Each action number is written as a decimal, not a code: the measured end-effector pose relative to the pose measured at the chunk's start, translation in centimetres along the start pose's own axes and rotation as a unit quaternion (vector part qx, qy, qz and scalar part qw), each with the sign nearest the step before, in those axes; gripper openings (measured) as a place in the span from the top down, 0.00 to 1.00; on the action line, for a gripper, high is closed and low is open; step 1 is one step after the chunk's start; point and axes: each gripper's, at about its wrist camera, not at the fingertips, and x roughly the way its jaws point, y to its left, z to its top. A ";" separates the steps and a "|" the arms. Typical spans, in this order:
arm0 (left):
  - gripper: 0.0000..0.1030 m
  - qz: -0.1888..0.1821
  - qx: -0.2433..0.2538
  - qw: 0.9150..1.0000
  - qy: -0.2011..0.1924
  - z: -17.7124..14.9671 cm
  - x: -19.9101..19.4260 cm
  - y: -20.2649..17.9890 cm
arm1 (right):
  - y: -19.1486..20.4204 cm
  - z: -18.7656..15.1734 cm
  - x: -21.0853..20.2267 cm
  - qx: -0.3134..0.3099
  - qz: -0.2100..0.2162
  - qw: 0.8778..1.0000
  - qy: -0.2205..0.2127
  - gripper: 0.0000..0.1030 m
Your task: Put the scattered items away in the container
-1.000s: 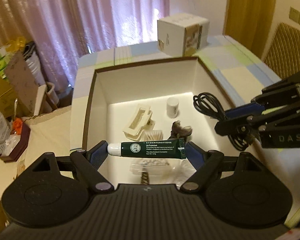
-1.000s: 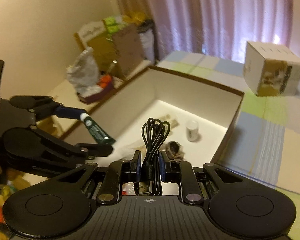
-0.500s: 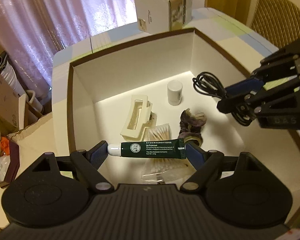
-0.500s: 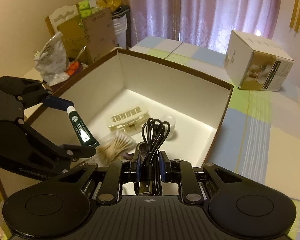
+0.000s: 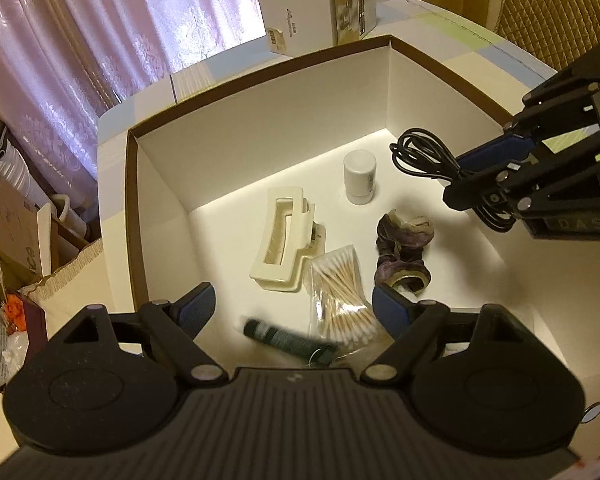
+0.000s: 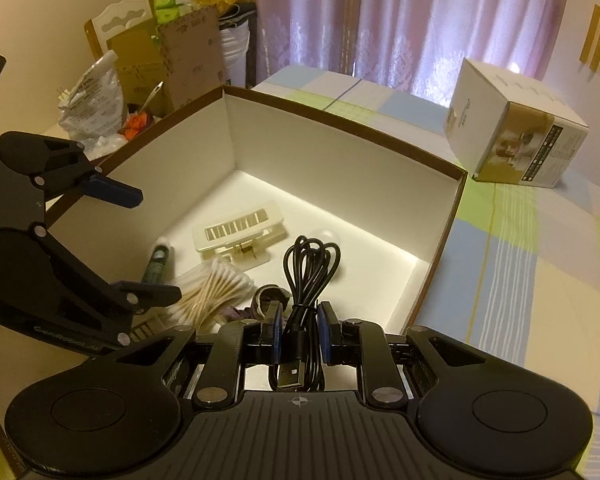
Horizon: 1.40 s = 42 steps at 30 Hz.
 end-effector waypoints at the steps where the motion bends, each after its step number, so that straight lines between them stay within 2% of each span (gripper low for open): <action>1: 0.17 0.000 0.001 1.000 -0.002 0.1 0.0 0.0 | 0.0 0.0 0.0 0.000 0.000 1.000 0.000 0.85; 6: 0.16 -0.003 -0.006 1.000 -0.003 0.1 -0.2 0.0 | -0.3 0.1 0.1 0.002 -0.003 1.000 -0.008 0.84; 7: 0.16 -0.004 -0.009 1.000 -0.002 0.1 -0.3 0.0 | -0.3 0.1 0.1 0.001 -0.003 1.000 -0.010 0.82; 8: 0.16 -0.005 -0.012 1.000 -0.001 0.1 -0.4 -0.1 | -0.3 0.1 0.0 -0.002 -0.002 1.000 -0.012 0.78; 10: 0.15 -0.005 -0.016 1.000 -0.001 0.1 -0.6 -0.1 | -0.3 0.1 -0.2 -0.007 0.000 1.000 -0.020 0.53; 12: 0.14 -0.003 -0.022 1.000 0.000 0.0 -0.8 -0.1 | -0.2 0.0 -0.8 -0.010 0.005 0.999 -0.034 0.42; 15: 0.14 0.001 -0.033 0.999 0.002 0.0 -1.3 0.0 | -0.2 0.0 -1.4 -0.011 0.013 0.999 -0.040 0.37; 22: 0.09 0.009 -0.058 0.998 -0.001 0.0 -2.8 -0.3 | 0.2 -0.5 -3.4 -0.018 0.019 0.998 -0.053 0.17; 33: 0.06 0.015 -0.093 0.996 -0.002 -0.1 -5.4 -1.3 | 0.3 -1.4 -6.4 -0.014 0.041 0.997 -0.070 0.02; 38: 0.06 0.030 -0.131 0.991 -0.001 -0.7 -6.8 -1.6 | 0.5 -1.7 -7.7 -0.021 0.054 0.996 -0.068 0.02; 42: 0.03 0.048 -0.174 0.984 -0.003 -1.5 -8.4 -1.8 | 0.6 -2.2 -8.5 -0.026 0.058 0.996 -0.063 0.02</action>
